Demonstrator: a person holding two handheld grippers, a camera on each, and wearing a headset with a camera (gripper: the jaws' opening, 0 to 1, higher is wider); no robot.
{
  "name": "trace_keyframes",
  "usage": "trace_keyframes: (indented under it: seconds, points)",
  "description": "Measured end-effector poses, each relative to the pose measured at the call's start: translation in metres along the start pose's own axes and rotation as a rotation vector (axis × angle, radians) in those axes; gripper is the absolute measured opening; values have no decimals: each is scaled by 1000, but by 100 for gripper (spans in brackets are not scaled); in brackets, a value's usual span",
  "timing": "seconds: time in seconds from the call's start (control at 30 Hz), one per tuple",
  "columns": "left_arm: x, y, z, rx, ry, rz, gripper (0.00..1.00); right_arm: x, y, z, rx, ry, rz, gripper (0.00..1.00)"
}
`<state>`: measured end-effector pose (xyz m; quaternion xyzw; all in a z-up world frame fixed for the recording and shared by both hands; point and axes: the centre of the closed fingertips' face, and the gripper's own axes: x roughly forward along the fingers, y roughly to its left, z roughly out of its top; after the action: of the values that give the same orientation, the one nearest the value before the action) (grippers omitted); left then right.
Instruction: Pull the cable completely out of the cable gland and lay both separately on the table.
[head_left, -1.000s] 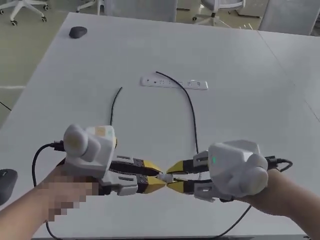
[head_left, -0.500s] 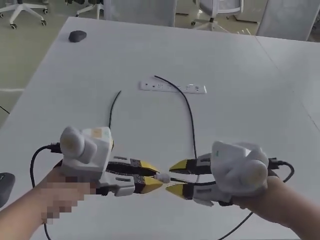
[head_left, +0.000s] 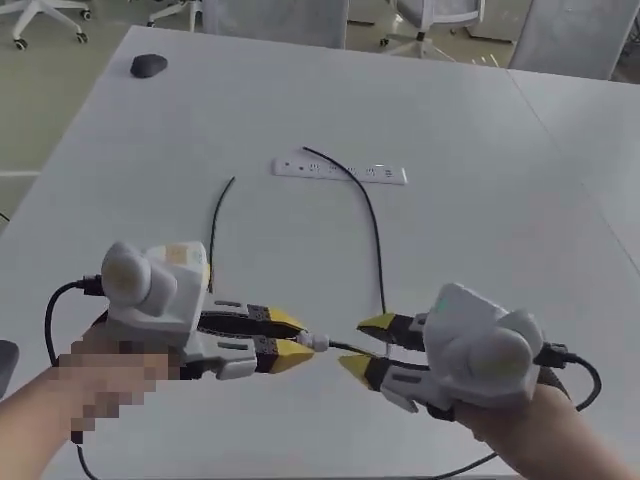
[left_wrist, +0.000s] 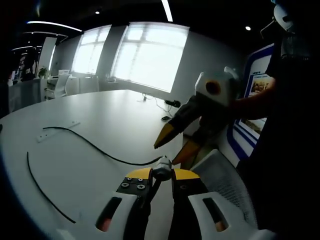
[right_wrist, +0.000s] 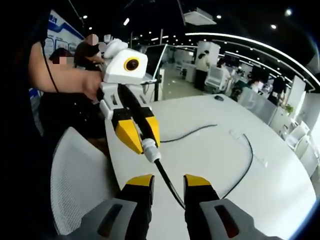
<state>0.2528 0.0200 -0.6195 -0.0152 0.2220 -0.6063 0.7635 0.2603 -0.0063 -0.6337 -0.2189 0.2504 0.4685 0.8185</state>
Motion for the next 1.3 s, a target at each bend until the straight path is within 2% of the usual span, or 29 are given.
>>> trace_keyframes:
  seconds: [0.1,0.23,0.5,0.73,1.03,1.17,1.3]
  points:
    - [0,1,0,1,2,6,15,0,0,6,-36,-13,-9,11]
    - [-1,2,2,-4,-7,8,15,1,2,11,-117,0,-15,10]
    - [2,1,3,-2,-6,8,15,8,7,12,-211,26,0,7]
    - [5,-1,2,-1,2,17,15,9,10,9,-238,41,6,1]
    - [12,-3,0,16,17,23,15,6,7,2,-208,45,-7,0]
    - [13,-4,1,54,26,24,15,3,4,-1,-168,48,-20,0]
    - [12,-6,3,60,25,23,15,-1,1,-5,-110,36,-29,0]
